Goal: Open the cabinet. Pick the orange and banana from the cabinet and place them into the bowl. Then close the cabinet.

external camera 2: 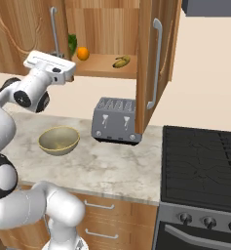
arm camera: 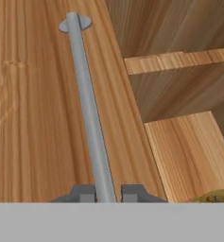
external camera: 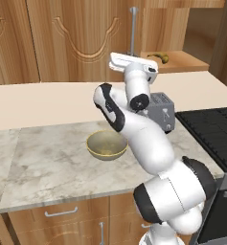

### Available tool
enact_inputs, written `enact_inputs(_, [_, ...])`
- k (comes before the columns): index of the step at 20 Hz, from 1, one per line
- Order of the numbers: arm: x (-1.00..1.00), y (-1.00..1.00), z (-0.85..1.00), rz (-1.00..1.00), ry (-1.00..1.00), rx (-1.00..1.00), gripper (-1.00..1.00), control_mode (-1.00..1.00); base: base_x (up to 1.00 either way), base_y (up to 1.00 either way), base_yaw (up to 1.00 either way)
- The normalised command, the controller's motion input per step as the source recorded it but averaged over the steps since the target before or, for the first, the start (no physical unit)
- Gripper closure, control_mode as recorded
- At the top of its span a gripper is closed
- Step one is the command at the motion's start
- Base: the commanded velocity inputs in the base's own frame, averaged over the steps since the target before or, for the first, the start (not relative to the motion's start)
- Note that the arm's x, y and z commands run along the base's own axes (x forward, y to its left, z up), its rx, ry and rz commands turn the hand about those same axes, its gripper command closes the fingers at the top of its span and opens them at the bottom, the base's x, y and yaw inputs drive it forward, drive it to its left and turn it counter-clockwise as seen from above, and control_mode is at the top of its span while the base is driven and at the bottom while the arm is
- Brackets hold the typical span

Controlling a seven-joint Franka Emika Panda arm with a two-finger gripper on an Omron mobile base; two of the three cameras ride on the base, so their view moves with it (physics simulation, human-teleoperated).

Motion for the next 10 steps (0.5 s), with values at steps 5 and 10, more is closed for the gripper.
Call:
enact_inputs(5, [-0.51,0.88,0.26,-0.06,0.13,0.0,1.0,-1.0,0.0,0.0,0.0])
enact_inputs(10, [-0.45,1.0,0.05,-0.04,0.05,0.0,1.0,-1.0,0.0,0.0,0.0])
